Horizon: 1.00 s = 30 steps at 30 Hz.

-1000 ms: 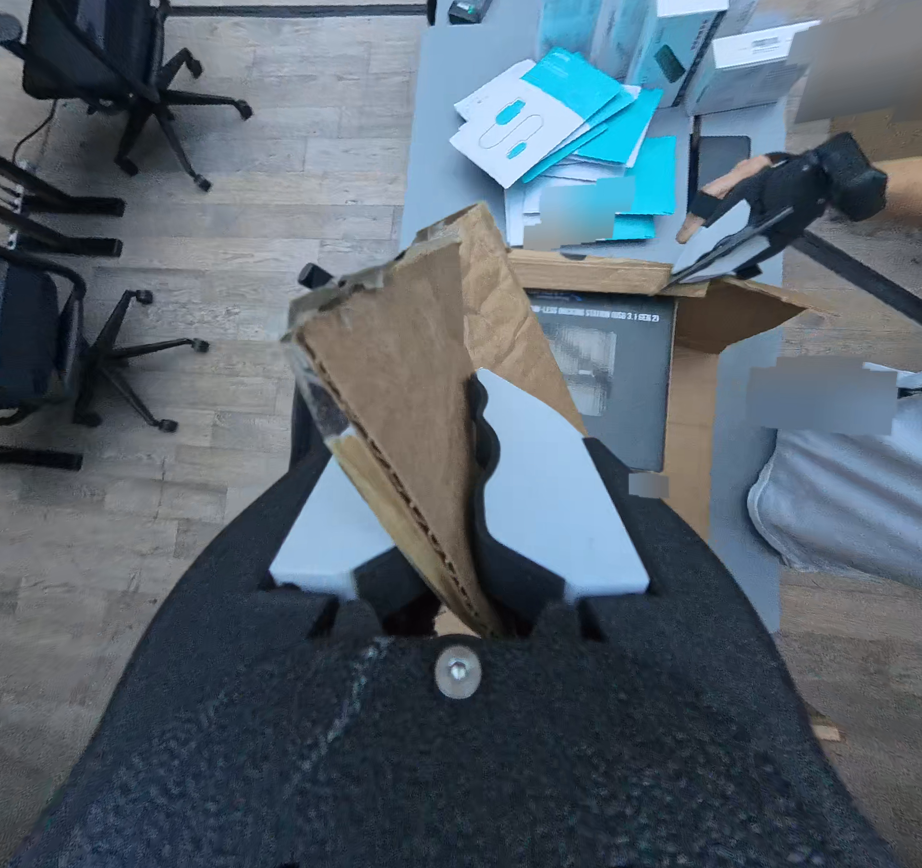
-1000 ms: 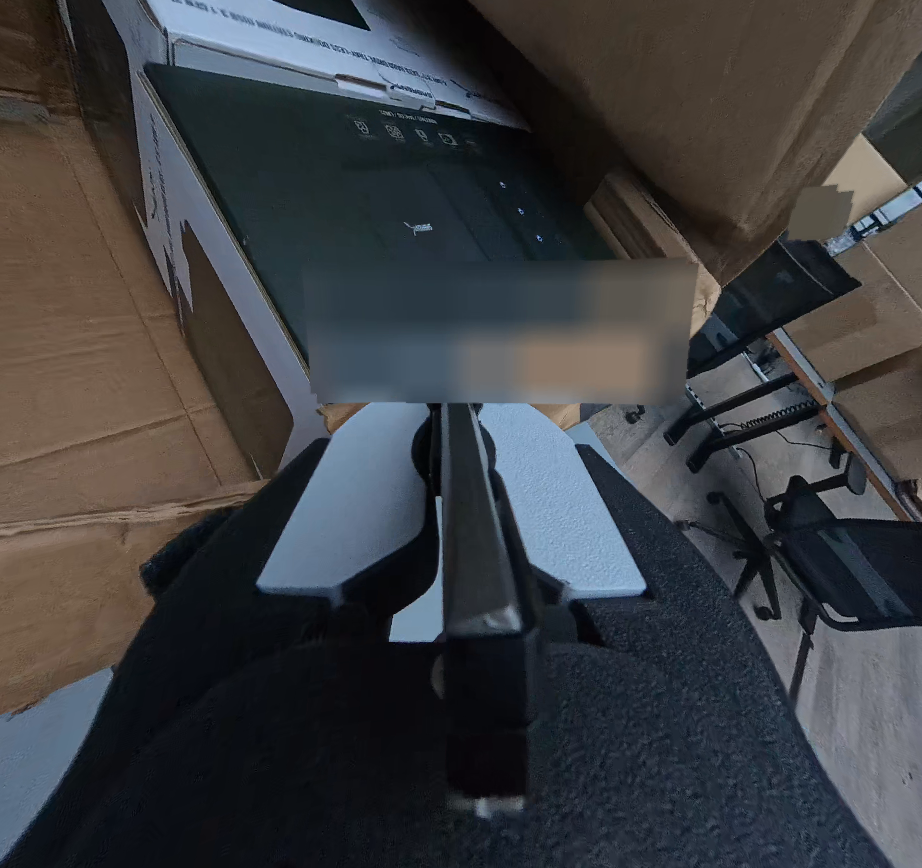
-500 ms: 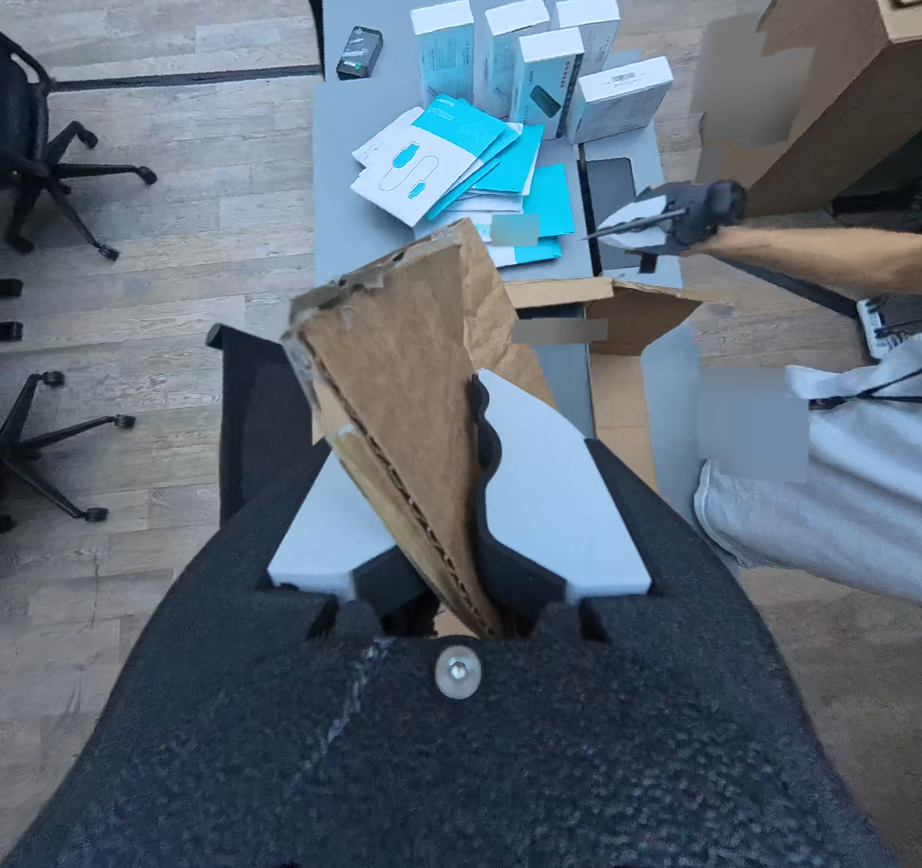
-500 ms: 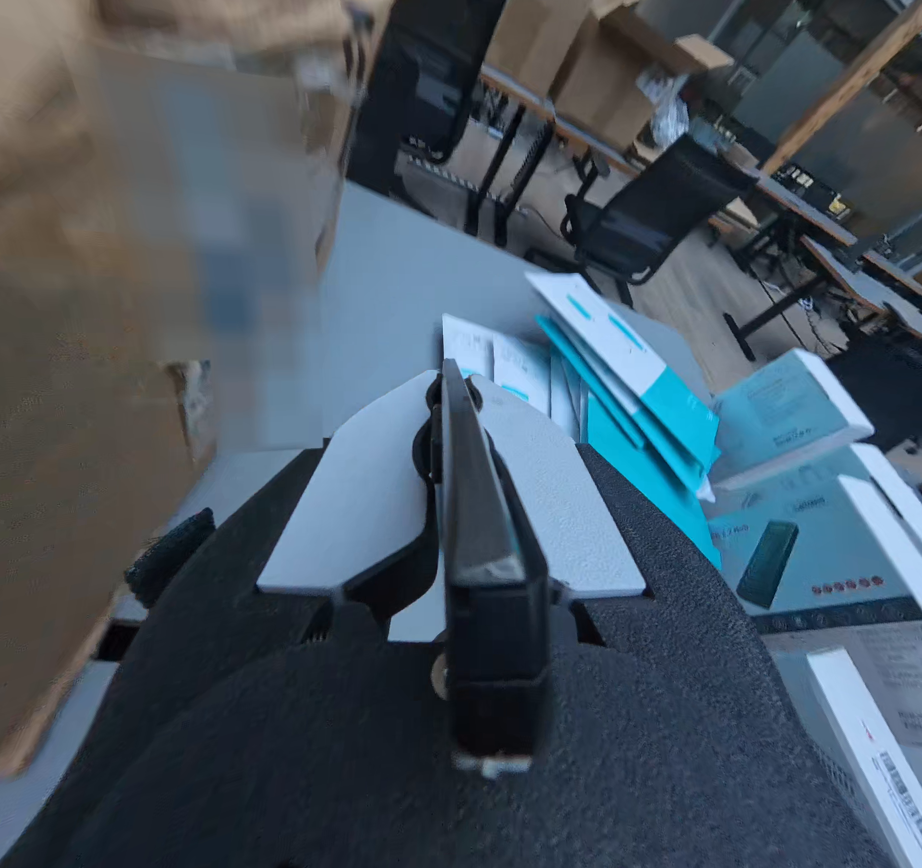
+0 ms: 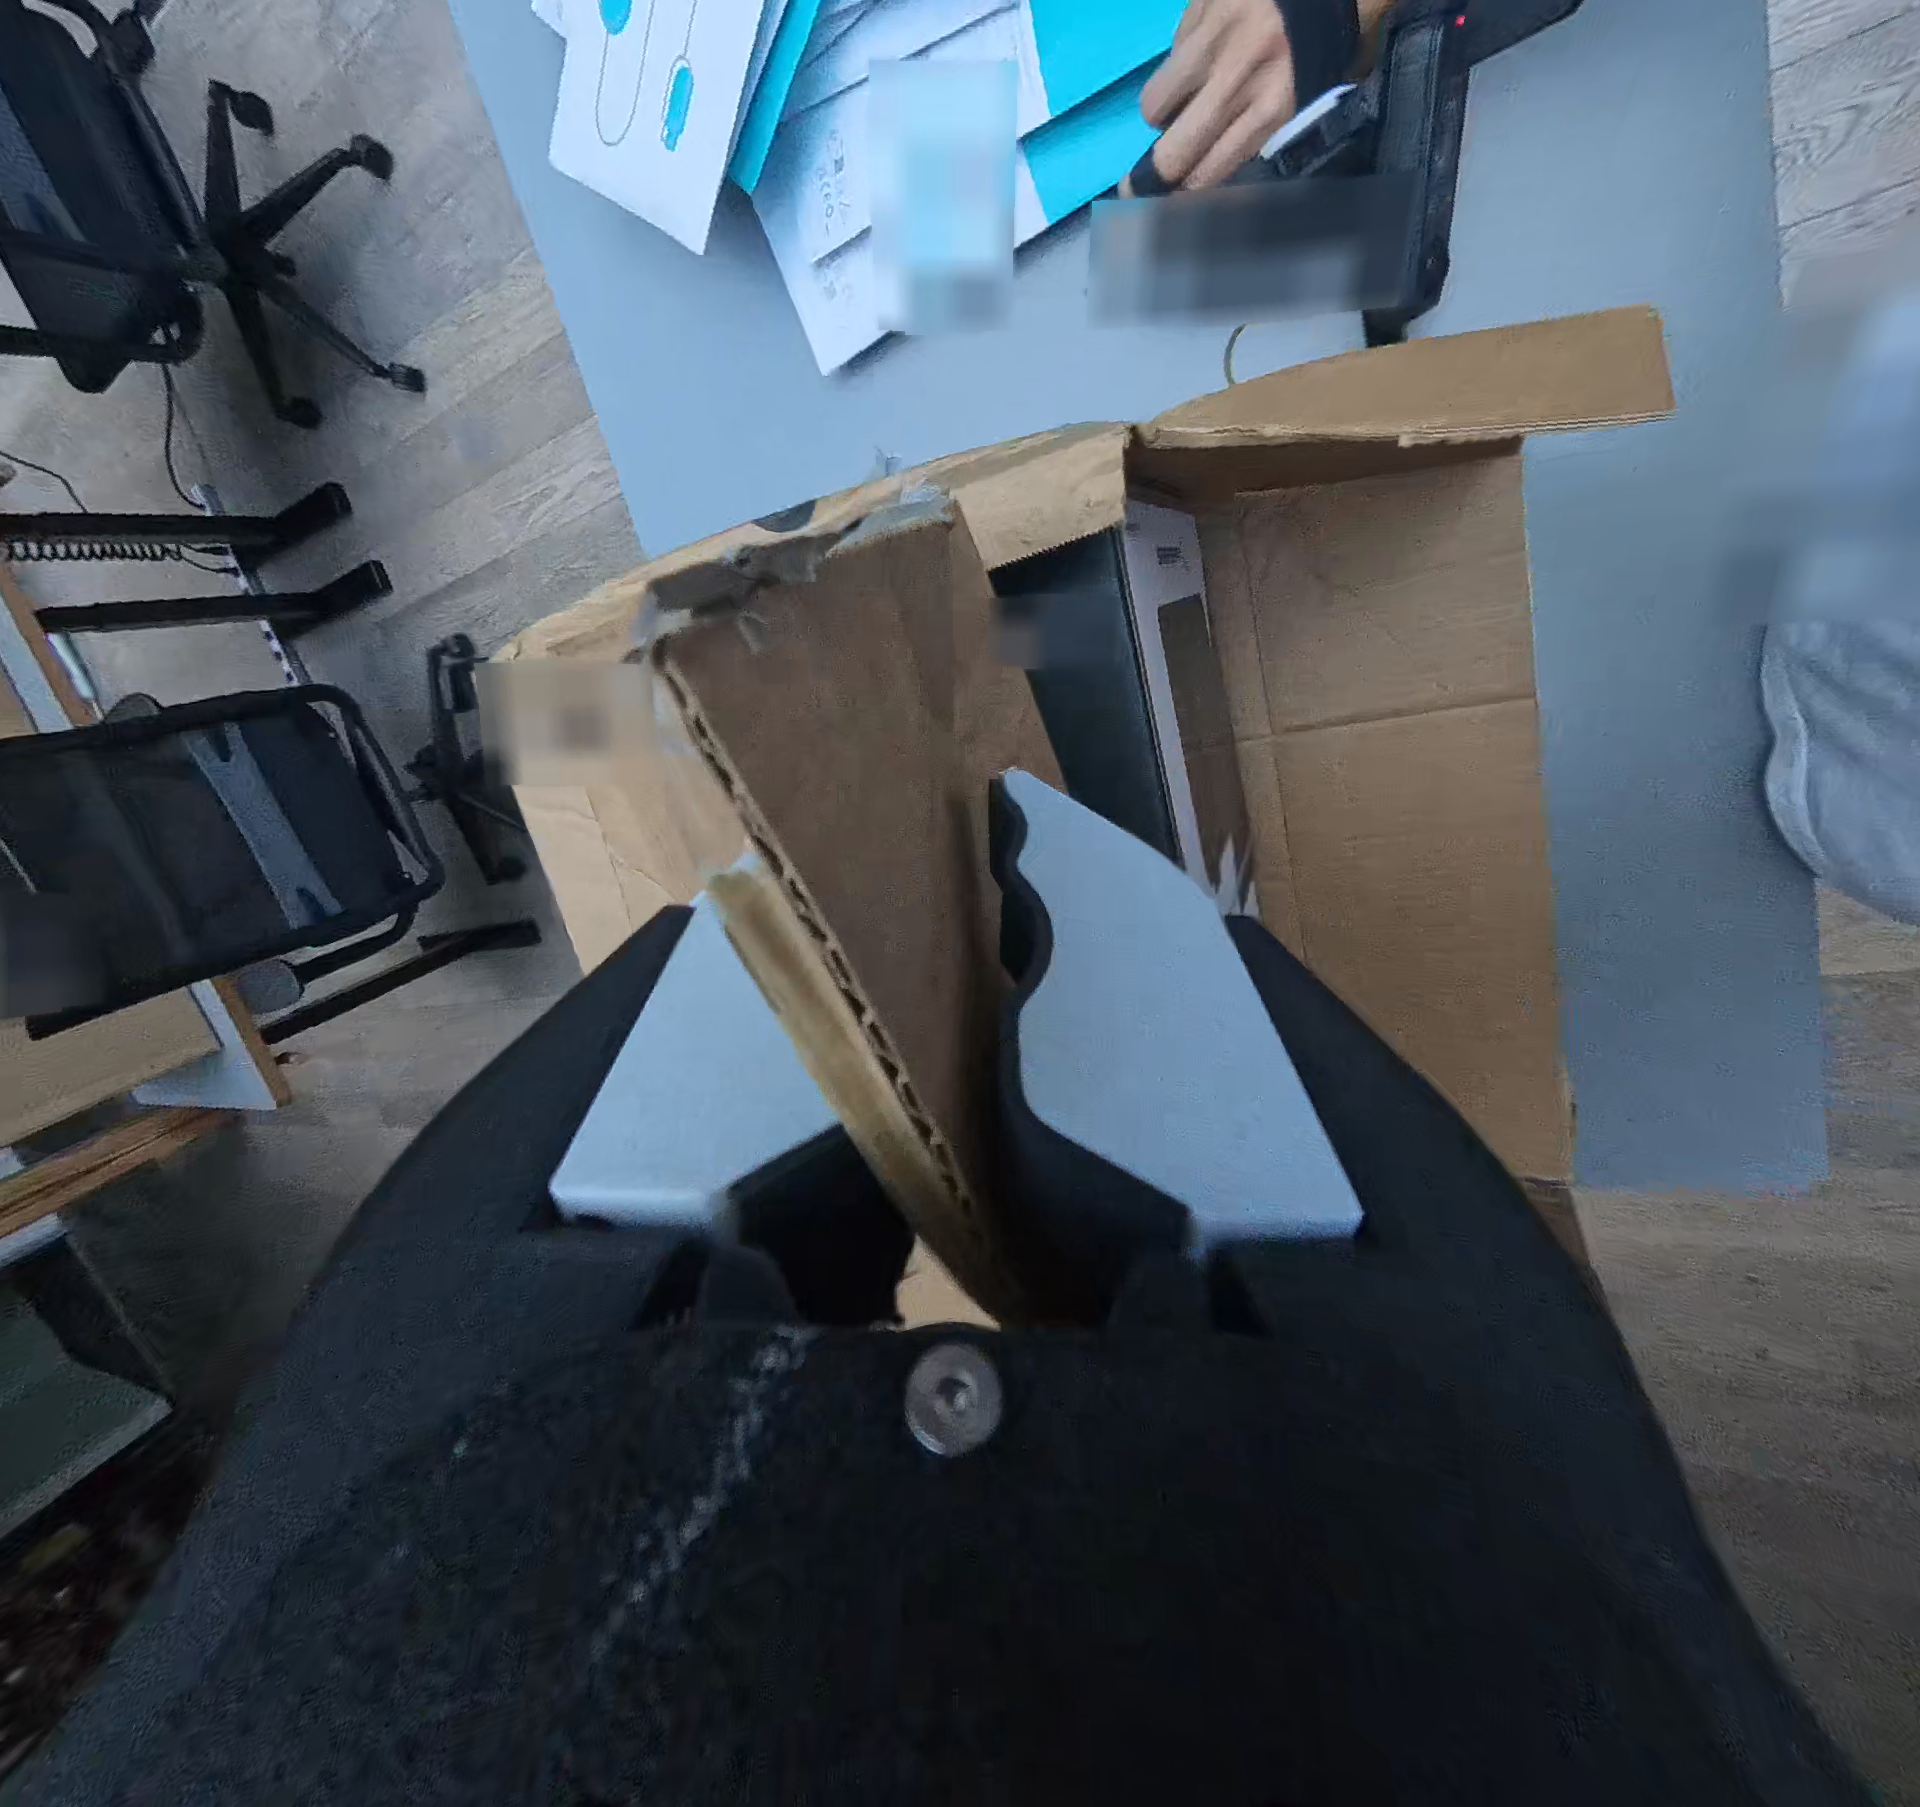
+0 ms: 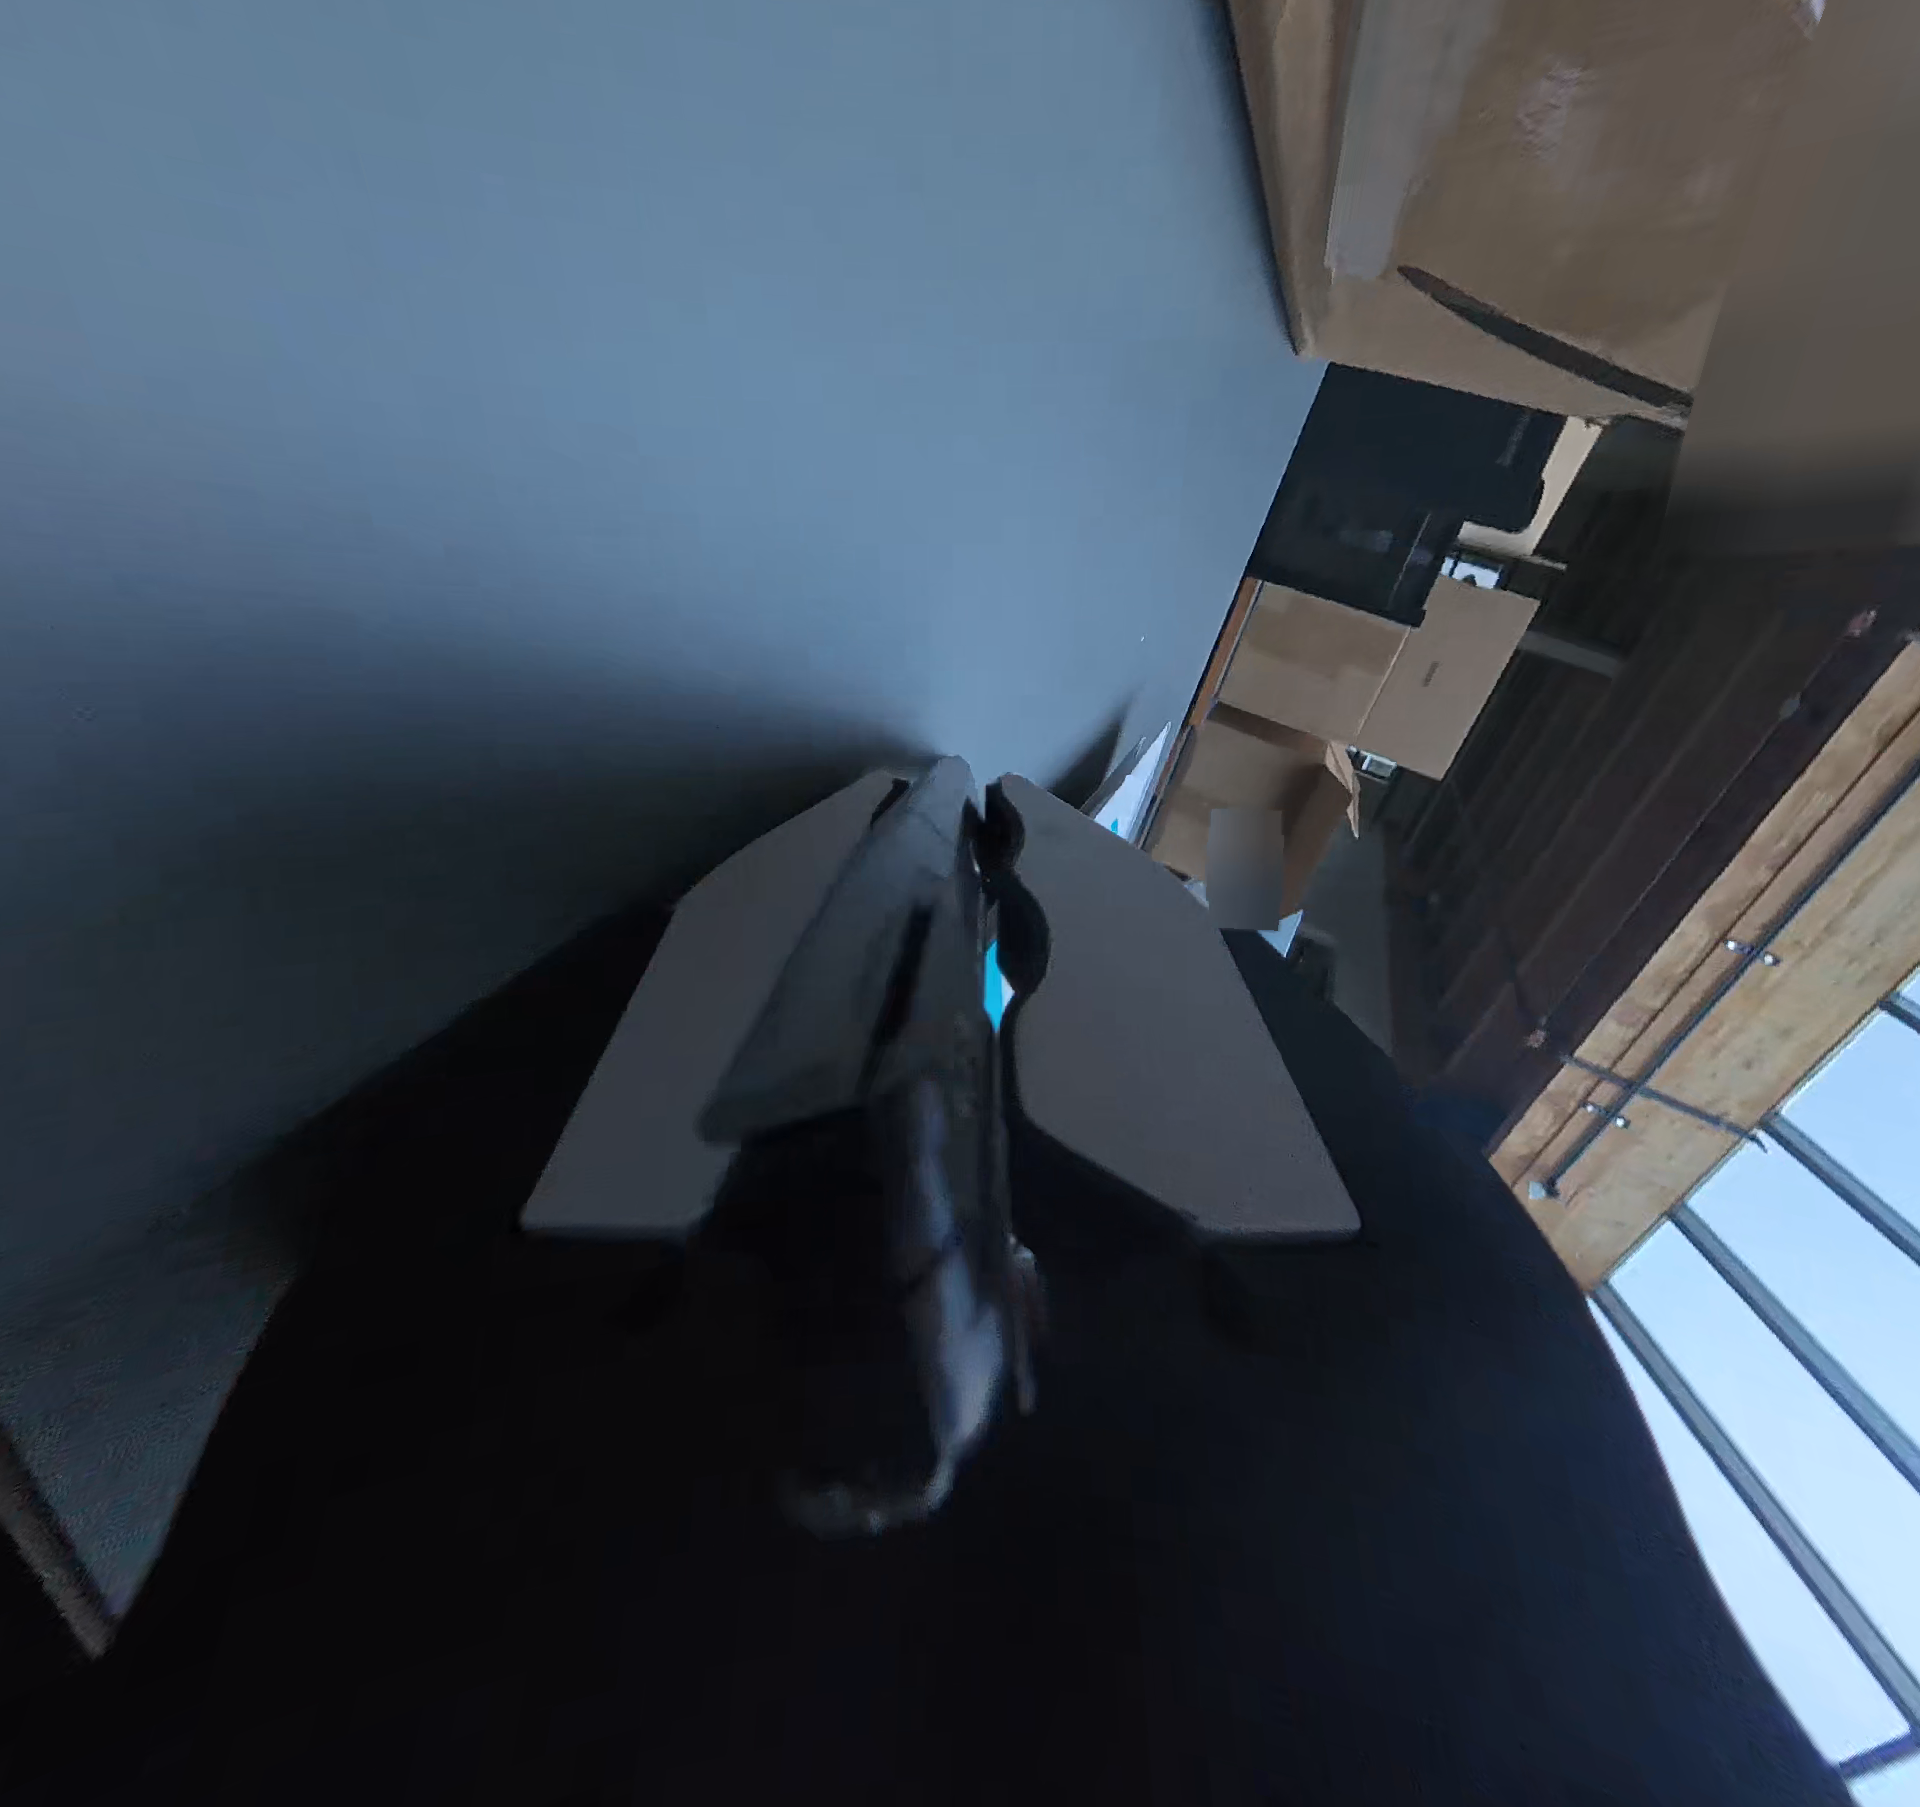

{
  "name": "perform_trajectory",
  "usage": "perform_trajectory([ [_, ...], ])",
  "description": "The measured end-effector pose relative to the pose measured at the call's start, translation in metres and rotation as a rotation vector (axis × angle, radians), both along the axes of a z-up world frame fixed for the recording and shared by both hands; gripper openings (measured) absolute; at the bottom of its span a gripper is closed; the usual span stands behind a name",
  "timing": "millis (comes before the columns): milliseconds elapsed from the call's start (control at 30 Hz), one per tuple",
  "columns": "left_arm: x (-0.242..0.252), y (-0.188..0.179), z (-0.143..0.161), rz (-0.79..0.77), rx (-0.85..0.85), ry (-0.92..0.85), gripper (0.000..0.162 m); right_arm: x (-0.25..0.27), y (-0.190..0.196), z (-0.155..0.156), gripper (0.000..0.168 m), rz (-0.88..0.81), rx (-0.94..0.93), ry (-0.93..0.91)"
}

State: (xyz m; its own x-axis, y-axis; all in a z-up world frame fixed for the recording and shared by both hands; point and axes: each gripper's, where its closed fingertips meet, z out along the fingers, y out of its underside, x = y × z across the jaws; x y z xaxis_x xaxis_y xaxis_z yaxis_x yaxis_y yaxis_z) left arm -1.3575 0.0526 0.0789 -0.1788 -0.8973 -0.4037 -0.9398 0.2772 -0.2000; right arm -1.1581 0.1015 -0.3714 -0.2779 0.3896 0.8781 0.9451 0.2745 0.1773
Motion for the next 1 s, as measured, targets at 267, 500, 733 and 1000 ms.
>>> perform_trajectory([
  [267, 0.003, -0.012, 0.007, 0.037, 0.088, -0.096, 0.015, 0.01, -0.017, 0.037, 0.116, 0.083, -0.299, -0.068],
  [500, 0.006, -0.022, 0.002, -0.022, 0.234, -0.08, 0.017, -0.089, -0.014, 0.332, 0.106, 0.286, -0.283, 0.884],
  [733, -0.027, -0.036, 0.058, -0.023, 0.516, -0.204, 0.074, -0.225, -0.049, 0.434, 0.031, 0.623, -0.204, 0.613],
  [1000, -0.303, -0.107, 0.117, 0.44, 0.585, -0.802, 0.086, -0.228, -0.064, 0.441, 0.004, 0.543, -0.531, 0.663],
])
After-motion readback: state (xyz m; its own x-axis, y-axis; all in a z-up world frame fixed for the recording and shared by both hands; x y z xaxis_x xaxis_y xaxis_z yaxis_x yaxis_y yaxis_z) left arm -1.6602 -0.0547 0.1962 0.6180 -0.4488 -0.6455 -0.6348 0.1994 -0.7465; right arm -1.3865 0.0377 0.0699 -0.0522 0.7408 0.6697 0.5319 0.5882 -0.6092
